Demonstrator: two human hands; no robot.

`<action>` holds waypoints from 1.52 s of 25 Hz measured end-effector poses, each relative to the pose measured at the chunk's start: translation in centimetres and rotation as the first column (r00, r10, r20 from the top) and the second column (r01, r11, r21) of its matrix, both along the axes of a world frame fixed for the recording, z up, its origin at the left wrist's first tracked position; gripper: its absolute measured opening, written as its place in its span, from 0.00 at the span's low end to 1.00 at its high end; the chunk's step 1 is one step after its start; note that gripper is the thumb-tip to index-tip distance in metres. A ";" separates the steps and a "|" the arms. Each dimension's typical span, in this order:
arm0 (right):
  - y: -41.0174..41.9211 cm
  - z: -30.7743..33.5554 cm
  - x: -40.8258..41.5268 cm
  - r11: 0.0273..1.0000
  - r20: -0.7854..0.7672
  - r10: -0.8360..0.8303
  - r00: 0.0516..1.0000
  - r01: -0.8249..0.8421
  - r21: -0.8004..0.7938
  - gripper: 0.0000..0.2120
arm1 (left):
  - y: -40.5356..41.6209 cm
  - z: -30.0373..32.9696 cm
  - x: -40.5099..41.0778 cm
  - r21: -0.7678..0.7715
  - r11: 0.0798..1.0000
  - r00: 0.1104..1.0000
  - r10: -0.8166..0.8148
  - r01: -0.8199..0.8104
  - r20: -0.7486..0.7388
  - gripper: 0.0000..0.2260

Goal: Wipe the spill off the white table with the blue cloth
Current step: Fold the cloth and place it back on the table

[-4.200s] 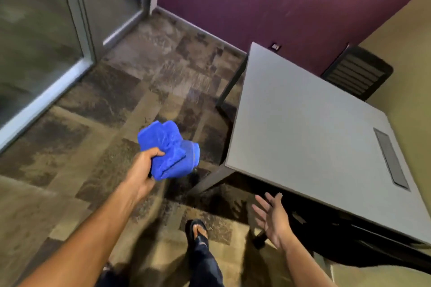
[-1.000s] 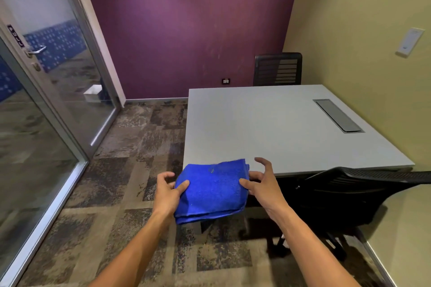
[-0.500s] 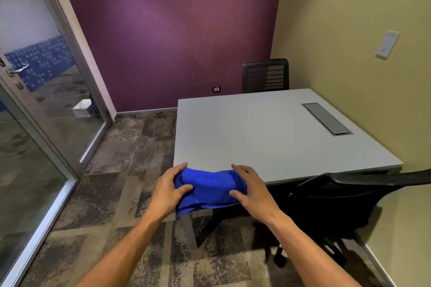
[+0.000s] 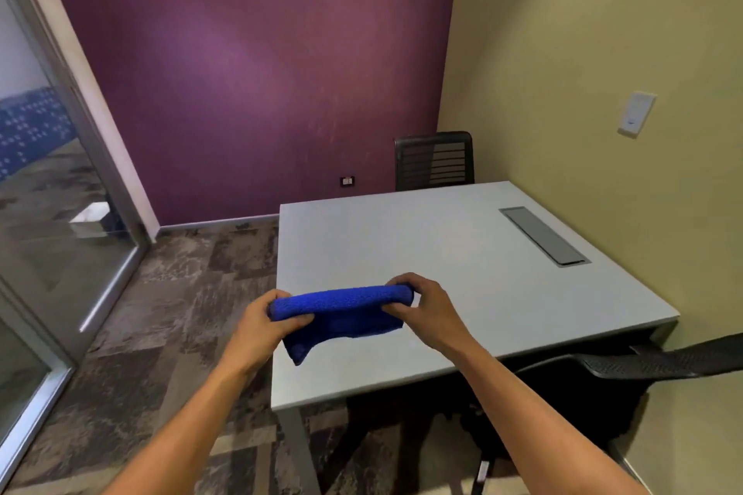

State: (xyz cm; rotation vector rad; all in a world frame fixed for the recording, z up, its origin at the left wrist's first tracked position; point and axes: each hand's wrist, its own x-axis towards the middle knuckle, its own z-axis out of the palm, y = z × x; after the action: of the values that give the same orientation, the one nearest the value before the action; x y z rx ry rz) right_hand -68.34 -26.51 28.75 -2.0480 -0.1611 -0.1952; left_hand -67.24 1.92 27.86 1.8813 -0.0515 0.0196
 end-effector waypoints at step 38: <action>-10.7 -8.7 34.9 0.891 -0.600 0.082 0.796 0.212 0.403 0.17 | -12.3 -9.0 33.7 -0.190 0.948 0.861 0.134 -0.257 -0.491 0.06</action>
State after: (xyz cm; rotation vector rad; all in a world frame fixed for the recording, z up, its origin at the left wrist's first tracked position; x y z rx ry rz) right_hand -33.40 -37.19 20.00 -1.5496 0.3365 0.3637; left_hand -33.57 -10.35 18.85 1.5847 0.4642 -0.2835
